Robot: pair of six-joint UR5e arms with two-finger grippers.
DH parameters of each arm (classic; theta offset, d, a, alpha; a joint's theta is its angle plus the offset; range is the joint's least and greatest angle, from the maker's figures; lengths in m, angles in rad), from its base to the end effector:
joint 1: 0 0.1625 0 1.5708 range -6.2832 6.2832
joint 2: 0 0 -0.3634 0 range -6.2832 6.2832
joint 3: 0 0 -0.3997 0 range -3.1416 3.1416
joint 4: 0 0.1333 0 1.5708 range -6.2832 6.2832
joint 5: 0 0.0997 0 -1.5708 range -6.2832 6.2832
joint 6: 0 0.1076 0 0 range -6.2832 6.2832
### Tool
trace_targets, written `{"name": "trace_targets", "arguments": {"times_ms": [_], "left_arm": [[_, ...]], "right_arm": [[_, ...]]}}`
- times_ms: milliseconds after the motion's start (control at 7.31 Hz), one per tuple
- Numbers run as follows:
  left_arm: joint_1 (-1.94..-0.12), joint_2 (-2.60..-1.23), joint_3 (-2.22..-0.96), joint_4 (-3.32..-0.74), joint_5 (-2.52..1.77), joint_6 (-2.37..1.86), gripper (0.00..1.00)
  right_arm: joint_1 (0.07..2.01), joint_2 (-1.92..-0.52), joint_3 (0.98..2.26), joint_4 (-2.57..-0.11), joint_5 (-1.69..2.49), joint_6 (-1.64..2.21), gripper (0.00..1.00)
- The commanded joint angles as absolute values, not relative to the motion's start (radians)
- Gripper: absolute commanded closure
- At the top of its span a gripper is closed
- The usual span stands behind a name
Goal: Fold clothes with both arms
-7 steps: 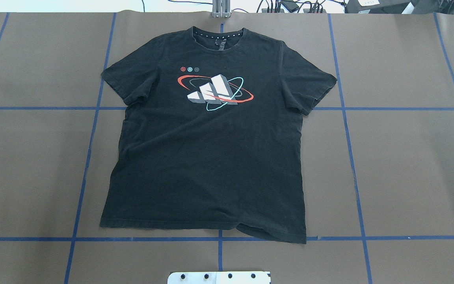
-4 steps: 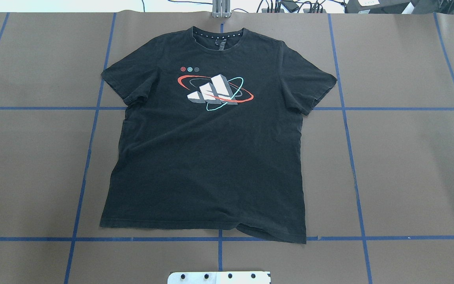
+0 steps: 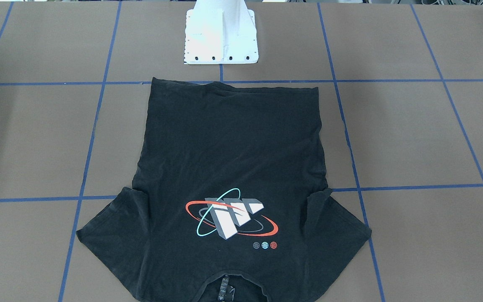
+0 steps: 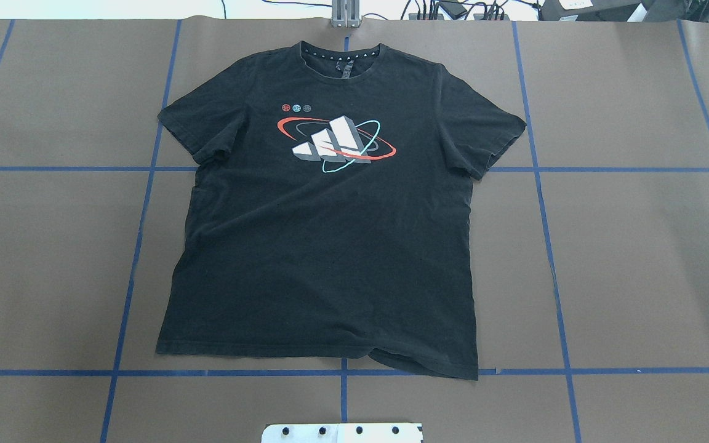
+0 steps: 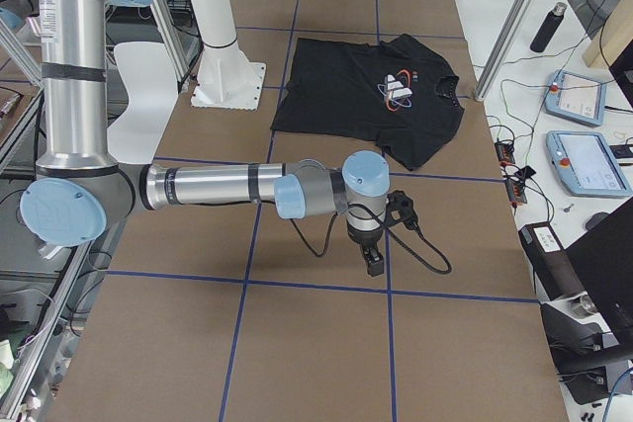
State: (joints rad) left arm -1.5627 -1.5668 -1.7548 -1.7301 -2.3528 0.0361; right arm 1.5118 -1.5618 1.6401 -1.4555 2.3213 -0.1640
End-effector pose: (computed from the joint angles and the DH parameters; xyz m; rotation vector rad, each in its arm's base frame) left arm -0.0533 -0.5117 0.4931 0.3328 0.7702 0.1742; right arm 0.0295 -0.5174 0.5527 0.2242 -0.7399 -0.2845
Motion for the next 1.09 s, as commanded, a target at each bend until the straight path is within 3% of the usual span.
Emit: {"name": "trace_targets", "arguments": {"times_ms": [0,957], "left_arm": [[-1.562,-1.709,-1.561,-1.863,-2.358,0.037,0.0],[-1.534,-1.721,-1.522,-2.011,-2.359,0.037,0.0]], "right_arm": [[1.471,-1.418,1.51,-1.447,2.414,-0.106,0.0],[1.154,-1.168,1.488,-1.393,2.376,0.364,0.0]]}}
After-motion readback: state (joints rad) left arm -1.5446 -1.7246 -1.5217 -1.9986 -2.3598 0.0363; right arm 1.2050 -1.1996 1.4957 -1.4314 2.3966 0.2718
